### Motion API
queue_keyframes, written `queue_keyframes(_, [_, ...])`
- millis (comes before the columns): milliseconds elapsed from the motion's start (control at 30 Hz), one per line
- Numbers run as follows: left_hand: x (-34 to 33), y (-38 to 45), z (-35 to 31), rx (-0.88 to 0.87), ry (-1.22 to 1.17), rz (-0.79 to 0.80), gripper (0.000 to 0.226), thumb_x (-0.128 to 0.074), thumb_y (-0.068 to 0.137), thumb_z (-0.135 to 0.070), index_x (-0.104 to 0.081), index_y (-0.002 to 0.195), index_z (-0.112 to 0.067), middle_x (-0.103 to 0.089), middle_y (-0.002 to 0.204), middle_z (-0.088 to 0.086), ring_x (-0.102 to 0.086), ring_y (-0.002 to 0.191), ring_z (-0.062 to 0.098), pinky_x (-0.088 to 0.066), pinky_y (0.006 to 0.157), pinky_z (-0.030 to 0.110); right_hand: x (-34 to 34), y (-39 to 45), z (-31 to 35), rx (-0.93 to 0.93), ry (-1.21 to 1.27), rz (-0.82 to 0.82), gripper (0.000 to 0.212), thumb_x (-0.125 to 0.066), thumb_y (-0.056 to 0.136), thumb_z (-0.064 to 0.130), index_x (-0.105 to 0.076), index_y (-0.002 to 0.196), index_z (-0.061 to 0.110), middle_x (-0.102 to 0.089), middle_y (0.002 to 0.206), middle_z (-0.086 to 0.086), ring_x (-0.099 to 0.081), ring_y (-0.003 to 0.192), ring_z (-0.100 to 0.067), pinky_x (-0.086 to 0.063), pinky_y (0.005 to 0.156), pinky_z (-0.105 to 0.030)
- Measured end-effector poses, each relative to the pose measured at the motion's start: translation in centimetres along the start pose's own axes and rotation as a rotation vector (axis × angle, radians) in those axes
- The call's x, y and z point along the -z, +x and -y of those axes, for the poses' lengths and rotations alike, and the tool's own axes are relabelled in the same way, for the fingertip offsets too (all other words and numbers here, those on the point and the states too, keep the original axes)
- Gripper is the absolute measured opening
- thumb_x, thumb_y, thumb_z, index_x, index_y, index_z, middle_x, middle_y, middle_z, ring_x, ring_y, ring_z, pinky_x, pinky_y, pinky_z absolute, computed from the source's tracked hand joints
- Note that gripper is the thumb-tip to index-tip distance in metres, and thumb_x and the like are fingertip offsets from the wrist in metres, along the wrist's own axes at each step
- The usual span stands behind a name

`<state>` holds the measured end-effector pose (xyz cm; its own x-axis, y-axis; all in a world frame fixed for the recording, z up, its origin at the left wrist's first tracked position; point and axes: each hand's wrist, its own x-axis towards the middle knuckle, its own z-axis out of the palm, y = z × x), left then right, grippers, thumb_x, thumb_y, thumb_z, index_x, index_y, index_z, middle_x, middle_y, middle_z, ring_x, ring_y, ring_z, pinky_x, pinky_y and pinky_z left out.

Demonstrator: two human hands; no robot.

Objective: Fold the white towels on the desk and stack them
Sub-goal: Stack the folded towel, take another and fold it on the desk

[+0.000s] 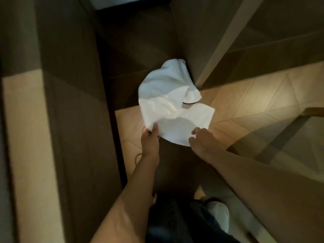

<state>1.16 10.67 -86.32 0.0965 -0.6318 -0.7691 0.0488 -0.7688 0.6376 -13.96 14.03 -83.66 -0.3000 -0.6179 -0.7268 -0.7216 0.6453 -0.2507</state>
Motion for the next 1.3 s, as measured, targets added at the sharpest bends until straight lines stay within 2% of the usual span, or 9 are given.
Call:
queue_keyframes(167, [4.3, -10.8, -8.2, -0.150, 0.021, 0.075, 0.028, -0.049, 0.102, -0.032, -0.056, 0.126, -0.020, -0.066, 0.125, 0.005, -0.064, 0.114, 0.025, -0.055, 0.092, 0.038, 4.3, -8.7, 2.2, 0.047, 0.214, 0.061, 0.034, -0.046, 0.097, 0.021, -0.055, 0.129, 0.016, -0.060, 0.122, -0.005, -0.059, 0.107, -0.022, -0.048, 0.091, -0.033])
queue_keyframes(267, [5.9, -18.8, -15.0, -0.168, 0.163, -0.014, 0.018, -0.054, 0.098, -0.042, -0.060, 0.110, -0.031, -0.067, 0.114, 0.001, -0.065, 0.105, 0.024, -0.058, 0.085, 0.037, 9.3, -15.1, 3.9, 0.111, 0.256, 0.111, 0.031, -0.048, 0.094, 0.026, -0.056, 0.123, 0.029, -0.059, 0.117, 0.007, -0.056, 0.089, -0.005, -0.045, 0.072, -0.022])
queue_keyframes(500, [7.9, -38.2, -30.1, -0.096, 0.135, 0.108, 0.022, -0.057, 0.097, -0.040, -0.067, 0.106, -0.023, -0.073, 0.099, 0.011, -0.072, 0.093, 0.026, -0.060, 0.081, 0.042, 22.8, -34.2, 6.6, 0.287, 0.577, 0.131, 0.021, -0.058, 0.094, 0.024, -0.059, 0.115, 0.028, -0.058, 0.110, 0.013, -0.057, 0.104, -0.005, -0.041, 0.077, -0.009])
queue_keyframes(733, [11.2, -53.8, -40.9, -0.189, -0.061, 0.232, 0.033, -0.060, 0.094, -0.041, -0.062, 0.119, -0.019, -0.073, 0.104, 0.009, -0.072, 0.094, 0.023, -0.059, 0.071, 0.034, 31.2, -47.8, 8.9, 0.244, 0.966, 0.124, 0.066, -0.077, 0.077, 0.037, -0.044, 0.134, 0.037, -0.044, 0.126, 0.023, -0.051, 0.108, 0.010, -0.046, 0.082, -0.012])
queue_keyframes(833, [13.3, -58.2, -43.8, -0.225, -0.113, 0.302, 0.044, -0.061, 0.094, -0.039, -0.058, 0.128, -0.011, -0.069, 0.112, 0.016, -0.070, 0.101, 0.028, -0.057, 0.073, 0.034, 33.5, -51.3, 11.7, 0.400, 0.935, 0.134, 0.040, -0.074, 0.082, 0.029, -0.056, 0.116, 0.039, -0.060, 0.118, 0.016, -0.061, 0.096, 0.013, -0.053, 0.073, -0.012])
queue_keyframes(967, [16.5, -61.4, -47.2, -0.309, -0.169, 0.231, 0.038, -0.058, 0.097, -0.038, -0.062, 0.119, -0.008, -0.072, 0.102, 0.012, -0.072, 0.094, 0.022, -0.057, 0.068, 0.030, 36.7, -55.5, 14.8, 0.541, 0.735, 0.014, 0.016, -0.063, 0.092, 0.028, -0.069, 0.103, 0.018, -0.072, 0.097, -0.006, -0.069, 0.092, -0.021, -0.056, 0.085, -0.047])
queue_keyframes(1100, [19.7, -62.2, -49.5, -0.391, -0.297, 0.065, 0.033, -0.052, 0.102, -0.026, -0.062, 0.126, -0.006, -0.071, 0.113, 0.006, -0.067, 0.102, 0.015, -0.051, 0.085, 0.028, 40.5, -59.4, 17.9, 0.635, 0.791, -0.101, 0.020, -0.063, 0.088, 0.044, -0.071, 0.090, 0.026, -0.072, 0.085, -0.001, -0.070, 0.079, -0.018, -0.058, 0.065, -0.032])
queue_keyframes(1200, [20.3, -62.9, -49.4, -0.432, -0.060, -0.085, 0.045, -0.058, 0.098, -0.028, -0.049, 0.140, -0.013, -0.060, 0.127, -0.001, -0.056, 0.116, 0.013, -0.041, 0.094, 0.028, 43.5, -61.3, 21.9, 0.675, 0.911, -0.140, 0.010, -0.066, 0.089, 0.039, -0.073, 0.091, 0.031, -0.073, 0.088, 0.005, -0.069, 0.080, -0.009, -0.058, 0.063, -0.025])
queue_keyframes(1300, [19.3, -65.1, -48.8, -0.613, 0.035, -0.014, 0.036, -0.063, 0.095, -0.028, -0.057, 0.130, -0.024, -0.062, 0.125, -0.011, -0.059, 0.112, 0.001, -0.045, 0.086, 0.014, 45.2, -62.6, 25.5, 0.586, 1.019, -0.084, 0.018, -0.069, 0.088, 0.034, -0.075, 0.089, 0.017, -0.075, 0.086, -0.003, -0.069, 0.079, -0.015, -0.053, 0.061, -0.024])
